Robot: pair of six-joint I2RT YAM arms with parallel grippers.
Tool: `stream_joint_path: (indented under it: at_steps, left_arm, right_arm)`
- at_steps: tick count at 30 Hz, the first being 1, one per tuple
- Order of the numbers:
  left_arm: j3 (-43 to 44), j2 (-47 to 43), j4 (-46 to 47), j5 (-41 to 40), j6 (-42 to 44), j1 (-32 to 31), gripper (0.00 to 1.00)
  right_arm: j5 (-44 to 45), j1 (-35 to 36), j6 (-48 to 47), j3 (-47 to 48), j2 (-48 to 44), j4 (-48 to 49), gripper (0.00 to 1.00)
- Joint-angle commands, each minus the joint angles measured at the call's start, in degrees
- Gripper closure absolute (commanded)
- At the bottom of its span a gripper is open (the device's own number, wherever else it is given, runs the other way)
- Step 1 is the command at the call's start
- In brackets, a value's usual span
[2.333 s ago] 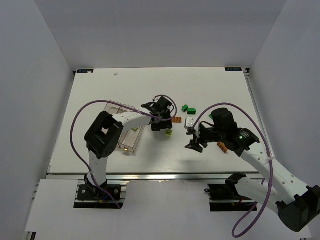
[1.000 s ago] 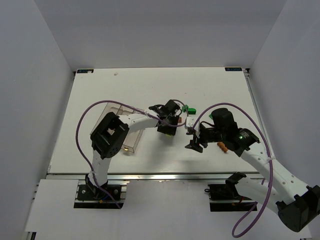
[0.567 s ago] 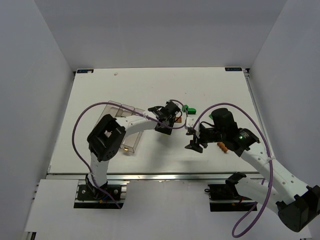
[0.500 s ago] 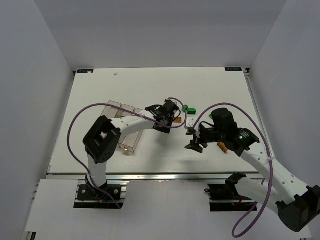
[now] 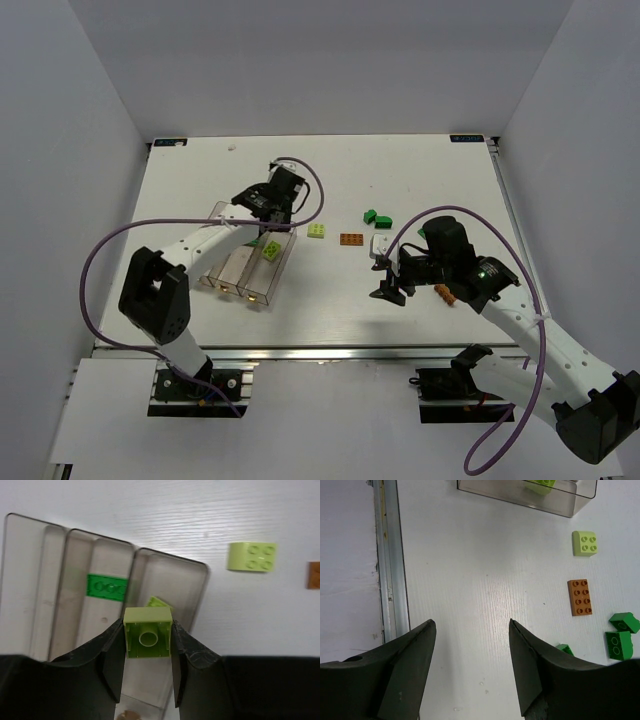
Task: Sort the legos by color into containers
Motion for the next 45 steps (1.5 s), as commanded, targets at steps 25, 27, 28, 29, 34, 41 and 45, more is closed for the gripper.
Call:
stream_joint_path:
  at_steps: [25, 27, 28, 29, 34, 41, 45]
  left_arm:
    - [-4.99, -0.67, 4.95, -1.43, 1.08, 3.46, 0.22]
    - [-5.34, -4.00, 5.82, 0.24, 0.90, 3.38, 0.22]
    - [-5.77, -5.58, 6.44, 1.20, 0.99, 3.38, 0.22]
    - [-6.91, -9.25, 7.14, 2.95, 1.08, 3.38, 0.22]
    - [-13.50, -23.23, 13.64, 8.32, 0.82, 3.38, 0.09]
    - [-23.44, -40.83, 22.70, 10.53, 0.99, 3.46, 0.02]
    - [-25.29, -43.21, 25.25, 12.20, 1.78, 3.47, 0.02]
  right_arm:
    - [-0.33, -0.07, -0.80, -0.11, 1.23, 0.09, 0.34]
    - [0.20, -0.07, -0.45, -0.20, 1.58, 0.62, 0.34]
    - [0.38, -0.07, 0.08, -0.38, 2.11, 1.05, 0.34]
    - [0.64, -0.16, 0.34, -0.46, 2.37, 2.19, 0.34]
    - [5.38, 0.28, 1.22, 0.41, 8.42, 6.15, 0.34]
    - [13.29, 1.07, 1.41, 0.94, 20.29, 28.45, 0.11]
    - [10.59, 1.60, -5.00, 13.00, 33.54, 28.07, 0.11]
